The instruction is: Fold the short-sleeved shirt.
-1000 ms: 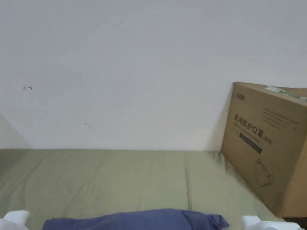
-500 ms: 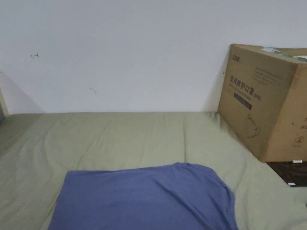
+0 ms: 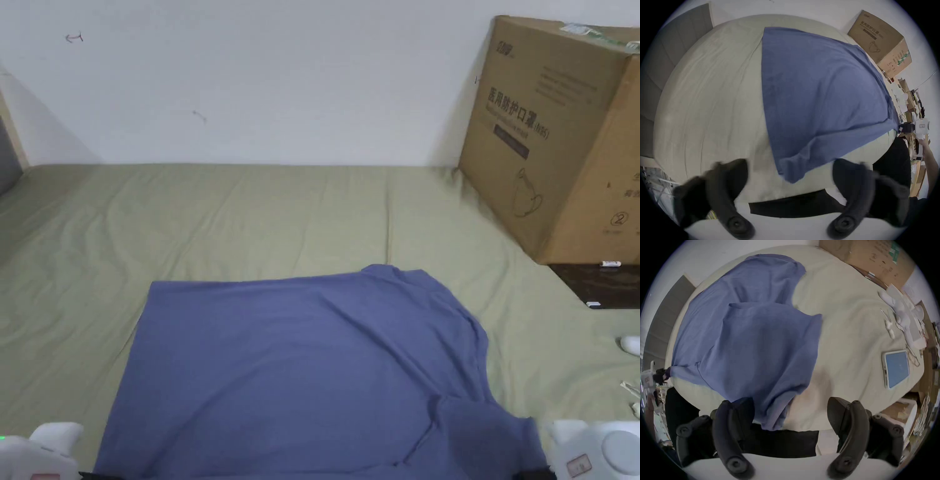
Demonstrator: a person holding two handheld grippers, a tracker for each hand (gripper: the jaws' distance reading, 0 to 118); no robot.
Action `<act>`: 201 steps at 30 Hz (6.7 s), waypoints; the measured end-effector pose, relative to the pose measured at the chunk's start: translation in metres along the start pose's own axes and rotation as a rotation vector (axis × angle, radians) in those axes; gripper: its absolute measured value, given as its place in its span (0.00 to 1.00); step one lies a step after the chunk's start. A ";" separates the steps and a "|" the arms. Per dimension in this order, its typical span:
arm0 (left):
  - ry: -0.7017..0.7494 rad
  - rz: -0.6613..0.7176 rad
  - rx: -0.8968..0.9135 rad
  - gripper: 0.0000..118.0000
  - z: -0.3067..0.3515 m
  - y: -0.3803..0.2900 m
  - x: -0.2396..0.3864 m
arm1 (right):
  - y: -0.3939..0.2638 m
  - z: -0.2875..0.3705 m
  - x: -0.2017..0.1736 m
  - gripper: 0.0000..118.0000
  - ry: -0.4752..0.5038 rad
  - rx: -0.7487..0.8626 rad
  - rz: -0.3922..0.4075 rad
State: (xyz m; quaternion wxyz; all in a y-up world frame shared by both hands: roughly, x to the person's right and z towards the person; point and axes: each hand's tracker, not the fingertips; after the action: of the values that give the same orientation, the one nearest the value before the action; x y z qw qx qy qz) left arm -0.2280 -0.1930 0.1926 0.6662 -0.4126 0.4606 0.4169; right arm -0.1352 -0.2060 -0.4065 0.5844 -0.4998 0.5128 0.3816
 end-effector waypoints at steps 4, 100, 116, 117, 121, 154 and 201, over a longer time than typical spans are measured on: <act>-0.011 0.039 0.062 0.91 0.022 -0.008 -0.012 | 0.000 0.024 -0.003 0.80 0.056 0.077 -0.068; 0.001 0.127 0.414 0.02 0.048 0.070 0.014 | 0.107 0.061 -0.048 0.00 0.300 0.488 -0.129; 0.008 0.229 0.197 0.87 -0.071 0.142 -0.012 | 0.117 0.047 -0.043 0.00 0.414 0.448 -0.168; -0.015 0.232 0.150 0.71 -0.078 0.143 -0.011 | 0.123 0.041 -0.042 0.00 0.390 0.409 -0.151; 0.097 0.064 0.177 0.07 -0.060 0.135 0.017 | 0.152 0.008 -0.029 0.21 0.229 0.353 -0.116; -0.066 0.265 0.121 0.08 0.005 0.004 -0.052 | 0.017 0.013 0.013 0.05 0.223 0.114 -0.147; 0.069 0.015 0.272 0.03 -0.046 0.211 -0.061 | 0.272 -0.020 -0.061 0.92 0.152 0.371 -0.093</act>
State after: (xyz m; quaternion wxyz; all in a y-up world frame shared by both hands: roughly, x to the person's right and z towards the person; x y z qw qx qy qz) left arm -0.4520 -0.1805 0.2048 0.6966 -0.3292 0.5384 0.3413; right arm -0.4119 -0.1640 -0.3984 0.6430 -0.4340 0.5935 0.2144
